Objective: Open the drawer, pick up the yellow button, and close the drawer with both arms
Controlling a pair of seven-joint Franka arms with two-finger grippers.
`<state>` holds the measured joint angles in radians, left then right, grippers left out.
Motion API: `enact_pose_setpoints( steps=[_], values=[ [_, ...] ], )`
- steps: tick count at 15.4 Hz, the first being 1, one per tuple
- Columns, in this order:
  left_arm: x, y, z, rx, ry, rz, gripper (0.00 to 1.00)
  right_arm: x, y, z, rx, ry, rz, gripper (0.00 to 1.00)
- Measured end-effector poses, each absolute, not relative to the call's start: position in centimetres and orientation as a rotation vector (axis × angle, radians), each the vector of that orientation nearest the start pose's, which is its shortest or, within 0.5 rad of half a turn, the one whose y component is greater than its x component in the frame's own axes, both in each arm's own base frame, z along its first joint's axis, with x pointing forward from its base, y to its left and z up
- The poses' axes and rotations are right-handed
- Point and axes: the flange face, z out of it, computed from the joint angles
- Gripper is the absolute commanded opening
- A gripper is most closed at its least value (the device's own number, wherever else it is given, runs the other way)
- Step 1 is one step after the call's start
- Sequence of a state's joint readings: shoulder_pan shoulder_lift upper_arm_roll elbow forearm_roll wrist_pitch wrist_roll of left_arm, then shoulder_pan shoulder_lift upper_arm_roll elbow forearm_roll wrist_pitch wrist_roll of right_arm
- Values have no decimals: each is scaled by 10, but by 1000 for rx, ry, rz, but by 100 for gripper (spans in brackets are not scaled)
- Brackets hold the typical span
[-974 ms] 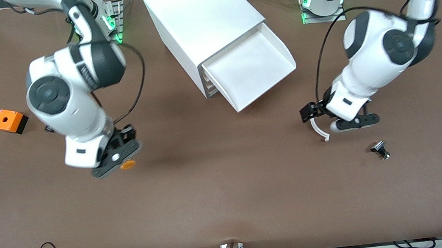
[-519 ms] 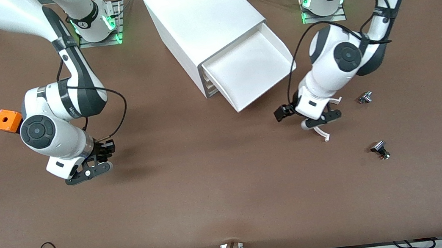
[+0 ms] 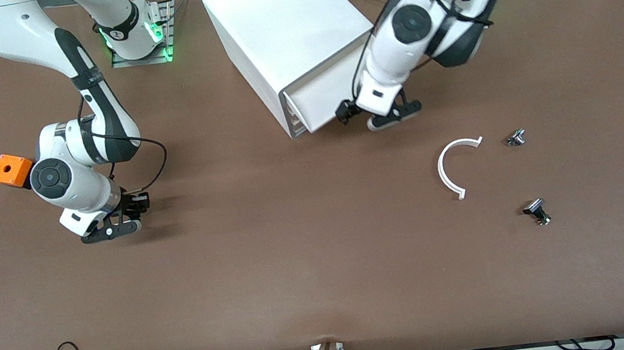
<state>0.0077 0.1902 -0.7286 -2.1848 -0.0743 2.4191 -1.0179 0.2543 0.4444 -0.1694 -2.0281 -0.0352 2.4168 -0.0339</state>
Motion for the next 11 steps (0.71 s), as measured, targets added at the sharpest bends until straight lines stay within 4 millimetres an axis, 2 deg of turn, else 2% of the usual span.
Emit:
enact_pose_setpoints(
  steps=[4,5,6,7,11],
  values=[
    [376,-396,338,-3242,-644,167,100,571,23,196,-3255,-306,1,33],
    [370,-400,338,-3238,-647,174,100,566,19,191,-3254,-313,-4,45],
    [366,-402,338,-3234,-657,176,100,563,15,188,-3253,-316,-4,68],
    [365,-402,338,-3231,-658,178,100,563,12,188,-3253,-313,-4,98],
    [361,-403,338,-3225,-651,186,100,569,12,202,-3252,-307,-48,100]
  ],
)
